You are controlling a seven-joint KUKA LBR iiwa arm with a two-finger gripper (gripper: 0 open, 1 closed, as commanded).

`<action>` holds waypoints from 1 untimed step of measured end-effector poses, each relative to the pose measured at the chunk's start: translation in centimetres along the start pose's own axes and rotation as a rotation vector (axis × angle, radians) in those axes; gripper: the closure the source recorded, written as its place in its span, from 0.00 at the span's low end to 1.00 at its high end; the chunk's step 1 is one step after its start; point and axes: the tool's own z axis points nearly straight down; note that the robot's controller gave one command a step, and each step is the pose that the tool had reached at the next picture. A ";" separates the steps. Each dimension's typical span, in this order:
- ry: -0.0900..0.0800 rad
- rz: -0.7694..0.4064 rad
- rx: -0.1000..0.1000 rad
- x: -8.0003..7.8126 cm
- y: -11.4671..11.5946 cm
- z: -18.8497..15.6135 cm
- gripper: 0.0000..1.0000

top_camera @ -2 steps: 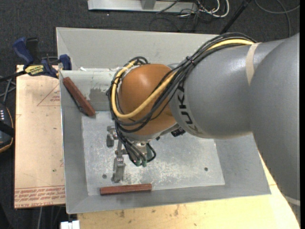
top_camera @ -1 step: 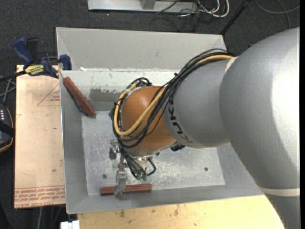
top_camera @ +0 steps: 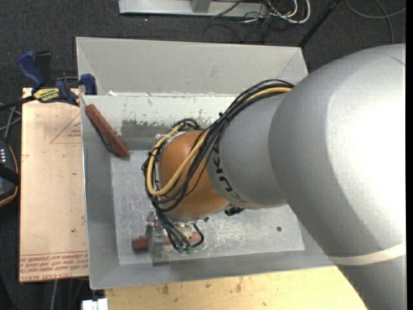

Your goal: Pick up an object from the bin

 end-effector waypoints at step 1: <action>0.000 0.000 0.000 0.0 0.0 0.0 1.00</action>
Offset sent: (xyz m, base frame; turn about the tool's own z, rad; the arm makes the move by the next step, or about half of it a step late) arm 0.0355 0.0368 0.0414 0.2293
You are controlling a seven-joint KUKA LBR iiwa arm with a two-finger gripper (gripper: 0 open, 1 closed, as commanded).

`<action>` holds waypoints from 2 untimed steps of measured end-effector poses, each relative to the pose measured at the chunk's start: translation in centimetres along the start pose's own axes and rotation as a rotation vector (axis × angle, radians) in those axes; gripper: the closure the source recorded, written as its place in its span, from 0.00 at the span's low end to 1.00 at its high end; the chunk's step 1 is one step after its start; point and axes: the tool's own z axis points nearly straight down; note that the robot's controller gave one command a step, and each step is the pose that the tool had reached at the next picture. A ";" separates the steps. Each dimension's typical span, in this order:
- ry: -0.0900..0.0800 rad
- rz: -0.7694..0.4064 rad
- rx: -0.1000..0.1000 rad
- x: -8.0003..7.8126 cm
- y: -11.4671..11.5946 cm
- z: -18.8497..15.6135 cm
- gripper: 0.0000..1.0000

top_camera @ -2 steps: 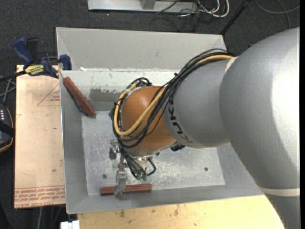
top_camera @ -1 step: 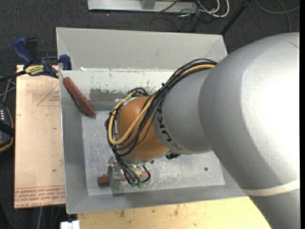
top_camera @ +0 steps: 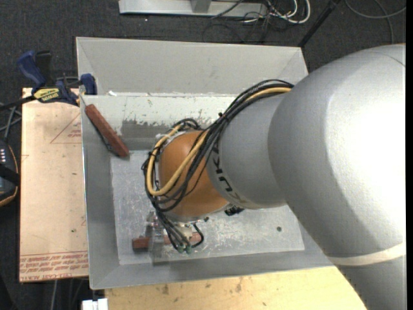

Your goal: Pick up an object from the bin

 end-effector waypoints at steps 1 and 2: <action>0.007 0.101 0.005 -1.3 1.4 -1.5 1.00; 0.002 0.118 0.001 -2.0 -0.3 -3.2 1.00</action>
Offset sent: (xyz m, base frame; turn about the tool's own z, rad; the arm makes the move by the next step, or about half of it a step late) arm 0.0263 -0.0915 0.0610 -0.5913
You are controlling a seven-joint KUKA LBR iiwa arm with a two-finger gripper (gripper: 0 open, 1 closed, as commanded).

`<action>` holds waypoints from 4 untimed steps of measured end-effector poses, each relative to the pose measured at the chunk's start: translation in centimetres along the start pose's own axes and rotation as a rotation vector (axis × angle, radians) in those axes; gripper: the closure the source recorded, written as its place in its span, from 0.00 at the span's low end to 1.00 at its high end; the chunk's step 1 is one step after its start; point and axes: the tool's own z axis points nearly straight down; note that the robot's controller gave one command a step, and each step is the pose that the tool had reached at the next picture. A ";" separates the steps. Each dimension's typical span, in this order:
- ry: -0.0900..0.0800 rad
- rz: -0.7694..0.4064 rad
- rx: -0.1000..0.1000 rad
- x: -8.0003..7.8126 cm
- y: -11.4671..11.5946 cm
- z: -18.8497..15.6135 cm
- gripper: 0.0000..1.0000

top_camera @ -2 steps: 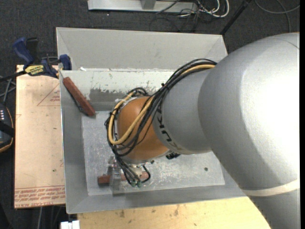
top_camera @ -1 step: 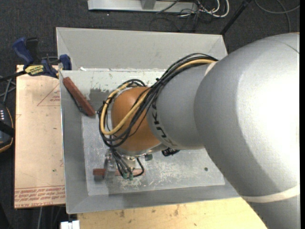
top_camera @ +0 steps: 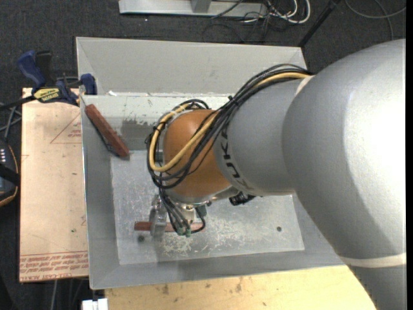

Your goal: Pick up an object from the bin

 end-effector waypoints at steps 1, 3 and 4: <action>-0.001 -0.290 0.001 0.4 1.2 -0.3 1.00; 0.000 -0.058 0.001 -1.0 4.6 0.0 1.00; 0.000 -0.057 0.001 -1.0 4.6 0.0 1.00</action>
Offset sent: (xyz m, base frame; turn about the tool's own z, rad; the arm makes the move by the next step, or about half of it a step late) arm 0.0181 0.0322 0.1099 0.1062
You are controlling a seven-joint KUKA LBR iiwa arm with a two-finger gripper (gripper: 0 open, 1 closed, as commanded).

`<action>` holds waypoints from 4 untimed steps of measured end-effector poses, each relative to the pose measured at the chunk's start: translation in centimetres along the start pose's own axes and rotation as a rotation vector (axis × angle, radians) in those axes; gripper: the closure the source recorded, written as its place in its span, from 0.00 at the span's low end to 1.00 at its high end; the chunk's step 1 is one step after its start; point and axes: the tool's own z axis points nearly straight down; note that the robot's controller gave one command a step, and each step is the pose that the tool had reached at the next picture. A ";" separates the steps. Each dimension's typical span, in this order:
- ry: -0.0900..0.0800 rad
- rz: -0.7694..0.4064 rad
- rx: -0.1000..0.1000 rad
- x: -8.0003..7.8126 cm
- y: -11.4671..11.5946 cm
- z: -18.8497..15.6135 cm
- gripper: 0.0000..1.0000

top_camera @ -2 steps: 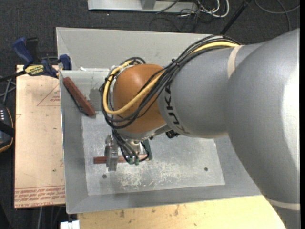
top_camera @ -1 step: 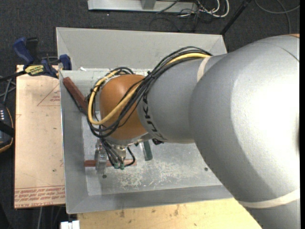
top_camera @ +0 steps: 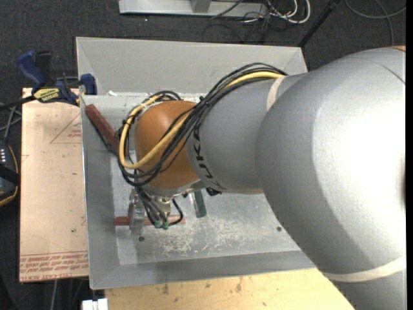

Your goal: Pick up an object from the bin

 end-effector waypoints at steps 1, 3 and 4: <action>0.006 -0.003 0.003 0.1 -0.3 -4.8 1.00; 0.001 -0.005 0.001 0.9 -0.2 -9.1 1.00; -0.002 -0.019 -0.001 -1.3 0.2 -12.7 1.00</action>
Offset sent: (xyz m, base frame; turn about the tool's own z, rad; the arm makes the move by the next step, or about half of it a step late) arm 0.0058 0.0085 0.0271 -0.0069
